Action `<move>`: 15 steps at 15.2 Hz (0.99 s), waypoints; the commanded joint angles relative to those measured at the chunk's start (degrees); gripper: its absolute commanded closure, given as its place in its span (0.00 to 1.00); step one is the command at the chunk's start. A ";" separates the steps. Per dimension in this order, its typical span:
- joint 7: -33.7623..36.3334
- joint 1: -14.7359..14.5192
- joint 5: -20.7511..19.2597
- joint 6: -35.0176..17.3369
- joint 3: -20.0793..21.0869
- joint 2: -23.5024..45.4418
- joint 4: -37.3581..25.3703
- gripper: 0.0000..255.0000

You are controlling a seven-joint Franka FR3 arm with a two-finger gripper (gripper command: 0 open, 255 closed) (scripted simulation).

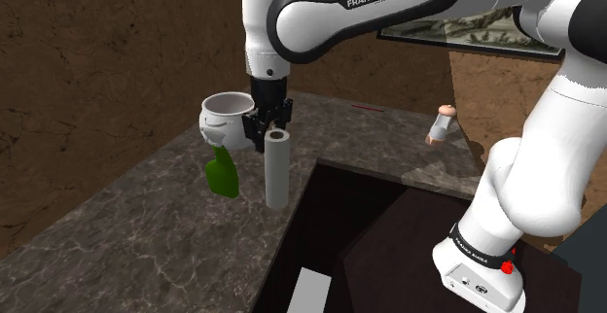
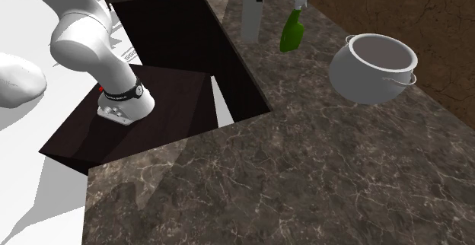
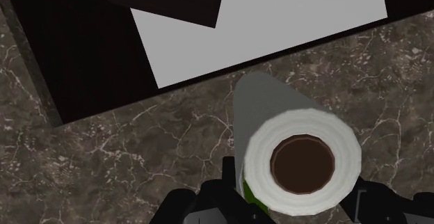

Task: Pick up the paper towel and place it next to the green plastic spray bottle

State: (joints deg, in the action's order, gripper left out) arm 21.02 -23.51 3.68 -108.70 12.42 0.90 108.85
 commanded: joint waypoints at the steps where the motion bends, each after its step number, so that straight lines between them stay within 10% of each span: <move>1: -0.08 0.00 -0.03 -1.46 0.00 0.29 1.14 1.00; 15: -0.18 -0.15 -0.40 -10.07 0.08 2.85 7.25 1.00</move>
State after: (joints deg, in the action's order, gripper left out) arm 20.85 -23.66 3.30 -118.65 12.51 3.67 116.07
